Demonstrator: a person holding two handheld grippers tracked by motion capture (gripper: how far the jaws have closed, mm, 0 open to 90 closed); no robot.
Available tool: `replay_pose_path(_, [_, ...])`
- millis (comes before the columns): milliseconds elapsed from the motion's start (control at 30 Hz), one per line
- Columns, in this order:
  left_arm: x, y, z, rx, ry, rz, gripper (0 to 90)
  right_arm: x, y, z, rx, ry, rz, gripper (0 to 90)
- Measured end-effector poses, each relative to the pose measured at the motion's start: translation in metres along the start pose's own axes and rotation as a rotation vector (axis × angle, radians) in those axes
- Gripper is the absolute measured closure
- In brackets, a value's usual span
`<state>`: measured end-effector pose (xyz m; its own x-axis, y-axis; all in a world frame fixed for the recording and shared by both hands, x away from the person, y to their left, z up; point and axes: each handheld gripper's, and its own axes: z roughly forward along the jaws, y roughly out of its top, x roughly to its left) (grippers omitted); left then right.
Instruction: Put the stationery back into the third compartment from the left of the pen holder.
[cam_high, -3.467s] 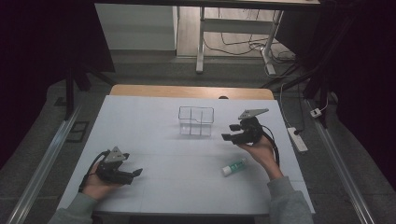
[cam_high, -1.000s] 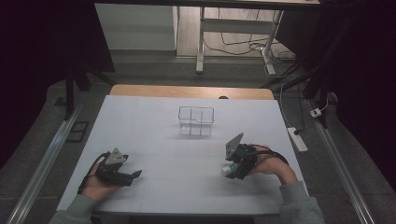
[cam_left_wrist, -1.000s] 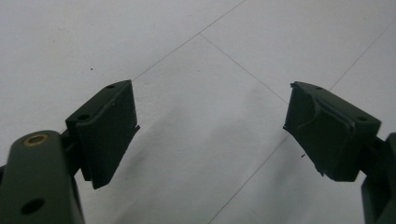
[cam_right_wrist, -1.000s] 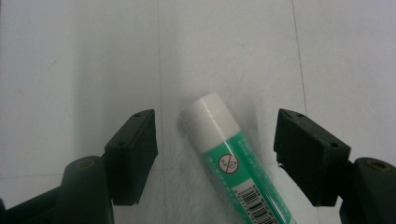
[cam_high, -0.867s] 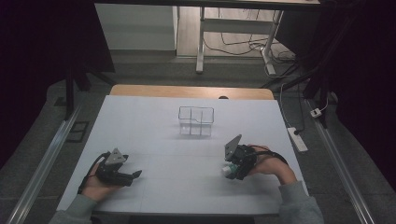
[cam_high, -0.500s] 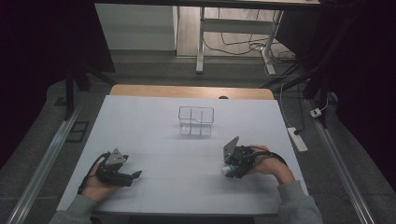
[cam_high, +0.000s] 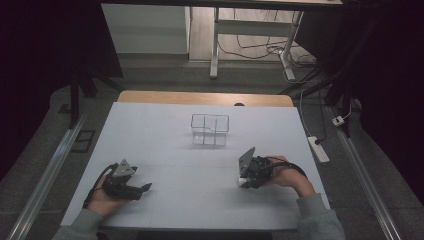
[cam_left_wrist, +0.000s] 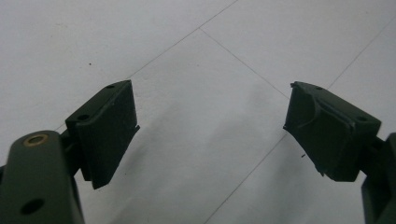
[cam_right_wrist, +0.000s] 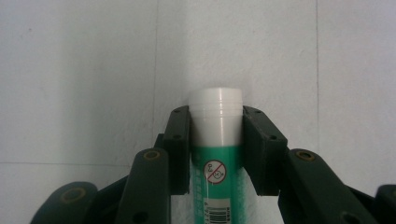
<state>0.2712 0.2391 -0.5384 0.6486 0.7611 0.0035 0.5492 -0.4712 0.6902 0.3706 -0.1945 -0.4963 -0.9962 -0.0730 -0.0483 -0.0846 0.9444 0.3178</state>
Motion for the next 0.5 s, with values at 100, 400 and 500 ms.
replay_pose_path(100, [0.0,0.0,0.0,-0.001,0.0,-0.001,16.6,-0.001,-0.001,-0.002,0.002,-0.011,0.007,65.0])
replay_pose_path(400, [0.001,0.0,-0.001,-0.003,0.0,-0.002,16.7,-0.007,-0.004,-0.022,-0.128,-0.049,0.061,65.1])
replay_pose_path(500, [0.001,0.0,-0.001,-0.003,0.001,-0.003,16.7,-0.01,-0.006,-0.029,-0.174,-0.063,0.099,65.1])
